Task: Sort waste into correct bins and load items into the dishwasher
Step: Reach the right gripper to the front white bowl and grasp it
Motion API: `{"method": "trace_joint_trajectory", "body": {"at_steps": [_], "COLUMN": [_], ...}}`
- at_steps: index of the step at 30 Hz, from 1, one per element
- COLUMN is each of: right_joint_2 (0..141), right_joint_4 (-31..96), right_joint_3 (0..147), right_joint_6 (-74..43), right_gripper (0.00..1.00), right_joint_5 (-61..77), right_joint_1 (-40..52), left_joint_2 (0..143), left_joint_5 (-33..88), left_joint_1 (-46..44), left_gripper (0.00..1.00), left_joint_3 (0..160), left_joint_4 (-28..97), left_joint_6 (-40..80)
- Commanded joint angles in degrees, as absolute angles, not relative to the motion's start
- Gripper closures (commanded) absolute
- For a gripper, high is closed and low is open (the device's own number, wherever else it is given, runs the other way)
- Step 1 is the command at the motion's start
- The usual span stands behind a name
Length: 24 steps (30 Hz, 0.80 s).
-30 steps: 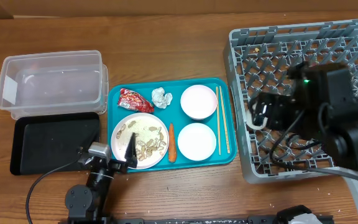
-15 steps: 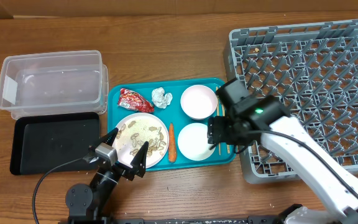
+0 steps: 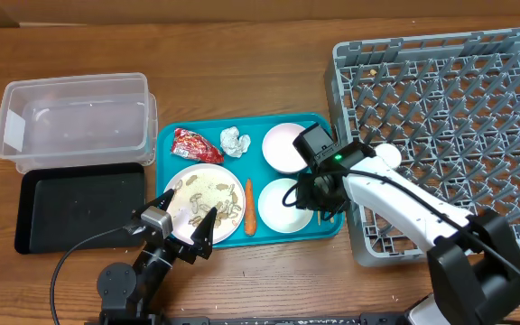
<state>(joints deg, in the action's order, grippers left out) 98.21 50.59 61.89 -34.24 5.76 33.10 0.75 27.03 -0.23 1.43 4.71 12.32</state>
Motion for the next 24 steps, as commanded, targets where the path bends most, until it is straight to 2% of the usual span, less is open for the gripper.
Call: {"method": "trace_joint_trajectory", "body": {"at_steps": [1, 5, 6, 8, 9, 14, 18, 24], "right_joint_2": [99.0, 99.0, 99.0, 98.9, 98.6, 93.6, 87.8, 79.9], "right_joint_4": [49.2, 48.4, 48.2, 48.6, 48.9, 51.9, 58.8, 70.0], "right_joint_3": [59.5, 59.0, 59.1, 59.5, 59.9, 64.9, 71.2, 79.2], "right_joint_6": [-36.9, -38.0, -37.9, -37.7, -37.7, -34.7, -34.7, -39.5], "right_gripper": [0.62, 0.71, 0.76, 0.94, 0.96, 0.96, 0.96, 0.96], "right_joint_5": [6.5, 6.5, 6.5, 5.6, 5.2, 3.2, -4.6, -38.1], "right_joint_1": [33.4, 33.4, 33.4, 33.4, 33.4, 33.4, 33.4, 32.1], "left_joint_2": [0.3, 0.3, 0.3, 0.3, 0.3, 0.3, 0.3, 0.3], "left_joint_5": [27.2, 27.2, 27.2, 27.2, 27.2, 27.2, 27.2, 27.2], "left_joint_1": [0.0, 0.0, 0.0, 0.0, 0.0, 0.0, 0.0, 0.0], "left_gripper": [0.0, 0.0, 0.0, 0.0, 0.0, 0.0, 0.0, 0.0], "left_joint_3": [1.4, 1.4, 1.4, 1.4, 1.4, 1.4, 1.4, 1.4], "left_joint_4": [4.7, 4.7, 4.7, 4.7, 4.7, 4.7, 4.7, 4.7], "left_joint_6": [13.3, 13.3, 13.3, 13.3, 13.3, 13.3, 13.3, 13.3]}}
